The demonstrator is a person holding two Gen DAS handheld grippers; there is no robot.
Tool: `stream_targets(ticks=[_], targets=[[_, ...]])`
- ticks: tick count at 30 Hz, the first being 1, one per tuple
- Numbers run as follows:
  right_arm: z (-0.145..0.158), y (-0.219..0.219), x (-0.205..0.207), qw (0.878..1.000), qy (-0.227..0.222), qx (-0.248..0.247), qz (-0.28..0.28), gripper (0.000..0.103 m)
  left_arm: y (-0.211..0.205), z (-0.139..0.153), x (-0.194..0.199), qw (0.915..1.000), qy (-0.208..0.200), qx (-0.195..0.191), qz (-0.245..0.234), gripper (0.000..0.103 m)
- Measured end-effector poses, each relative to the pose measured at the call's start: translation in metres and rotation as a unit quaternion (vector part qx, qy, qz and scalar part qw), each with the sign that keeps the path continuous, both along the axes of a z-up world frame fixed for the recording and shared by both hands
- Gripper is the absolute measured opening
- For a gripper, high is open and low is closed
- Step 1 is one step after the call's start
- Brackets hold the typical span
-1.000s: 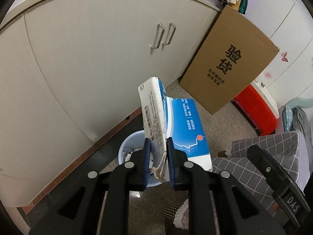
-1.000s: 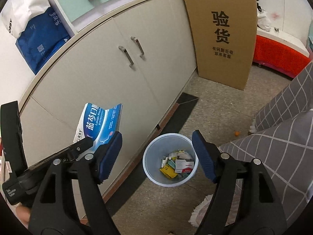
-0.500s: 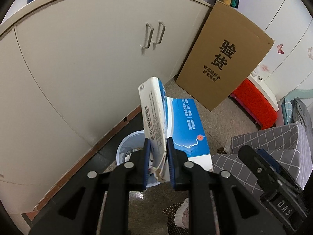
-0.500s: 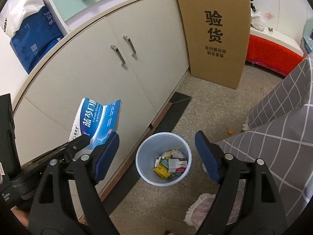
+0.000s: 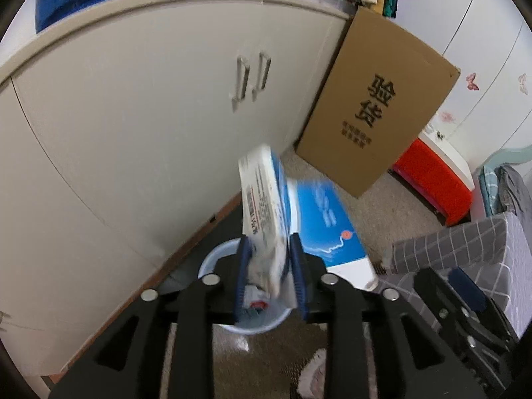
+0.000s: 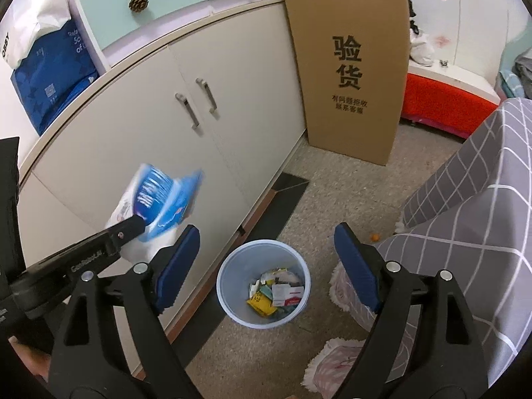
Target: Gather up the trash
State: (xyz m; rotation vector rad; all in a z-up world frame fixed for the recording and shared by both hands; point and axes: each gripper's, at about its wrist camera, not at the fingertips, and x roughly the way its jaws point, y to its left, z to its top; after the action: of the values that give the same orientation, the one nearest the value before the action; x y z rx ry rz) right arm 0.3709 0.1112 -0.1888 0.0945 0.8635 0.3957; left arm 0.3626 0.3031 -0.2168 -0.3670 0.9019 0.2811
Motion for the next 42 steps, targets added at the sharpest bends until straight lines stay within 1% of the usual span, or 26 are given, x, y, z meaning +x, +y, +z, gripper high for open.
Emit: stream_targets(ticks=[1,2,4,7,11,17,23,26,29,32,37,41,42], targets=[[0.001,-0.002,0.000,1.000,-0.001,0.000,-0.004,0.082,-0.001,0.002,0.000,0.9999,-0.009,0.007,0.001,0.053],[0.001,-0.003,-0.001,1.000,-0.001,0.000,-0.006,0.082,-0.001,0.003,-0.002,0.9998,-0.014,0.015,0.002,0.070],[0.003,-0.006,-0.003,1.000,-0.003,-0.001,-0.008,0.082,-0.004,0.006,-0.005,0.9995,-0.016,0.027,0.001,0.070],[0.006,-0.008,-0.007,1.000,-0.004,-0.005,-0.009,0.083,-0.007,0.008,-0.009,0.9995,-0.010,0.029,0.000,0.070],[0.015,-0.014,-0.016,1.000,-0.009,-0.005,-0.014,0.083,-0.013,0.020,-0.021,0.9993,-0.018,0.034,-0.001,0.070],[0.045,-0.030,-0.038,0.999,-0.033,0.006,-0.024,0.083,-0.040,0.056,-0.048,0.9962,-0.047,0.071,-0.019,0.070],[0.085,-0.062,-0.074,0.997,-0.071,0.013,-0.036,0.085,-0.075,0.109,-0.083,0.9901,-0.097,0.094,-0.038,0.072],[0.106,-0.085,-0.096,0.994,-0.092,0.015,-0.049,0.085,-0.103,0.138,-0.107,0.9847,-0.127,0.103,-0.059,0.074],[0.128,-0.110,-0.122,0.992,-0.116,0.012,-0.058,0.086,-0.126,0.159,-0.128,0.9799,-0.147,0.113,-0.074,0.075],[0.151,-0.137,-0.149,0.987,-0.142,0.007,-0.070,0.087,-0.152,0.182,-0.153,0.9724,-0.174,0.126,-0.092,0.078],[0.186,-0.181,-0.200,0.977,-0.190,-0.008,-0.097,0.091,-0.193,0.217,-0.197,0.9565,-0.220,0.153,-0.116,0.082],[0.205,-0.211,-0.237,0.969,-0.215,-0.017,-0.117,0.093,-0.223,0.239,-0.233,0.9441,-0.249,0.172,-0.131,0.084],[0.208,-0.218,-0.246,0.968,-0.219,-0.017,-0.121,0.093,-0.234,0.246,-0.245,0.9390,-0.258,0.181,-0.138,0.086]])
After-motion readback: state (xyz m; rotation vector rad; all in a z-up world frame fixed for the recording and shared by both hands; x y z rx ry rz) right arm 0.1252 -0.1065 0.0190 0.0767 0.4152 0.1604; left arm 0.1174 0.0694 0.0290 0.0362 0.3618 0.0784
